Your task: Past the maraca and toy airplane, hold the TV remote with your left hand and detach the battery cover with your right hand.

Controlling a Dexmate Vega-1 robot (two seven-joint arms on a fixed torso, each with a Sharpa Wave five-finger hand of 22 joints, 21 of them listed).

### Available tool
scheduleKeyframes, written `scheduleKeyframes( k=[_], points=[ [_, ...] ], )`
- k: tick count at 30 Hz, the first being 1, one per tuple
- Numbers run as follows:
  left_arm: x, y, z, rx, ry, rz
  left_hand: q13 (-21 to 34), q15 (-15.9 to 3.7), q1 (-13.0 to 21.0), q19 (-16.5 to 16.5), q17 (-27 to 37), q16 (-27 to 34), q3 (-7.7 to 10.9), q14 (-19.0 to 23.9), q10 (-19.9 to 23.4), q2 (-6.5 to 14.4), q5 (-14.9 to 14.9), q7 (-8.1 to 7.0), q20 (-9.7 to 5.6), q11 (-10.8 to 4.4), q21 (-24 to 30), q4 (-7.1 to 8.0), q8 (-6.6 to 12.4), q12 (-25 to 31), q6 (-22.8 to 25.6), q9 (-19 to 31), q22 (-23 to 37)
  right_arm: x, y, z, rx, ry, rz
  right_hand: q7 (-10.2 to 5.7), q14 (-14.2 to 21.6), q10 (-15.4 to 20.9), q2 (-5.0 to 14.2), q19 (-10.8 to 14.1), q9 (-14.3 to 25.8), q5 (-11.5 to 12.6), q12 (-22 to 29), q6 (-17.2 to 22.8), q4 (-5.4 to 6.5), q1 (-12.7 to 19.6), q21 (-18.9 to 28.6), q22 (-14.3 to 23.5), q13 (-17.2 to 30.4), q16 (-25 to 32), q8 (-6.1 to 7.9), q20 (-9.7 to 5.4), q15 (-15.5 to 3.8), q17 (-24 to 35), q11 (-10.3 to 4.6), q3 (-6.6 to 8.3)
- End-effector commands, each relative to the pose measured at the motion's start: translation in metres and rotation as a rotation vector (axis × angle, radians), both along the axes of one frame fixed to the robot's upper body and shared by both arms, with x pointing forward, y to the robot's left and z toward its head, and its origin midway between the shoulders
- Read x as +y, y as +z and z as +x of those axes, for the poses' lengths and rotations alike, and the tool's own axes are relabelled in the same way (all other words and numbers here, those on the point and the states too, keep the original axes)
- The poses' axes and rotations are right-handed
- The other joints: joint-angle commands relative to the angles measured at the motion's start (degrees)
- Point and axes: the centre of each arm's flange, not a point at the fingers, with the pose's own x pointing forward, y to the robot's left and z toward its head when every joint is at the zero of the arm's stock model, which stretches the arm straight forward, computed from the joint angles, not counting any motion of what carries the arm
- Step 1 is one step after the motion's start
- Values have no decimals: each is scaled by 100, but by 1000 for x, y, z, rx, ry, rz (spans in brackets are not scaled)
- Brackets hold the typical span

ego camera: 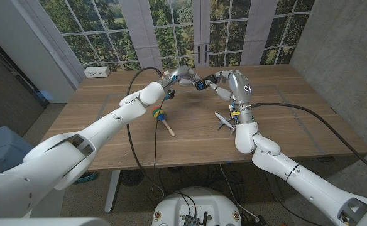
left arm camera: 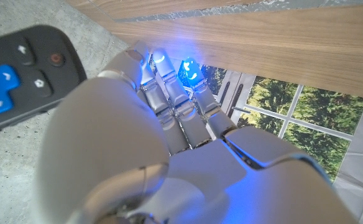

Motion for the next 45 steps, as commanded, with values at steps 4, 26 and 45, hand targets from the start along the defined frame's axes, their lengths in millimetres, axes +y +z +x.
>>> scheduleKeyframes(
  k=[4, 26, 45],
  points=[
    [-3, 3, 1, 47, -61, 51, 68, -450, -92, -577, 15, -287, -66, -576, -302, 355, -261, -145, -478, -277, 153, 56, -99, -321, -660, 111, 15, -1, -4, 0, -57, -11, -1, -59, -43, 41, 171, -83, 666, -15, -19, 156, 83, 180, 83, -29, 24, -104, -74, -513, -722, -1, -17, 110],
    [-5, 23, -5, 338, -345, 262, -739, 263, -1964, -2550, -748, -1074, 79, -3911, -4456, 576, -943, -637, 631, -157, -1109, 11, 26, -983, -3783, -157, -113, 0, -8, 11, -81, -29, -14, -234, -29, 11, 80, -216, 253, -31, -152, 228, 25, 168, 252, -80, 51, -322, -274, -683, -733, 3, -55, 47],
    [13, 35, -19, 313, -294, 340, -839, 386, -2480, -2725, -866, -1186, 455, -4184, -4907, -174, -108, -456, 764, -36, -1703, 242, -207, -1169, -4319, -149, -92, -5, -4, 12, -89, -38, 8, -244, -2, 24, 88, -267, 136, -25, -223, 246, 10, 171, 372, -100, 73, -443, -322, -702, -732, 1, -55, 7]
  ],
)
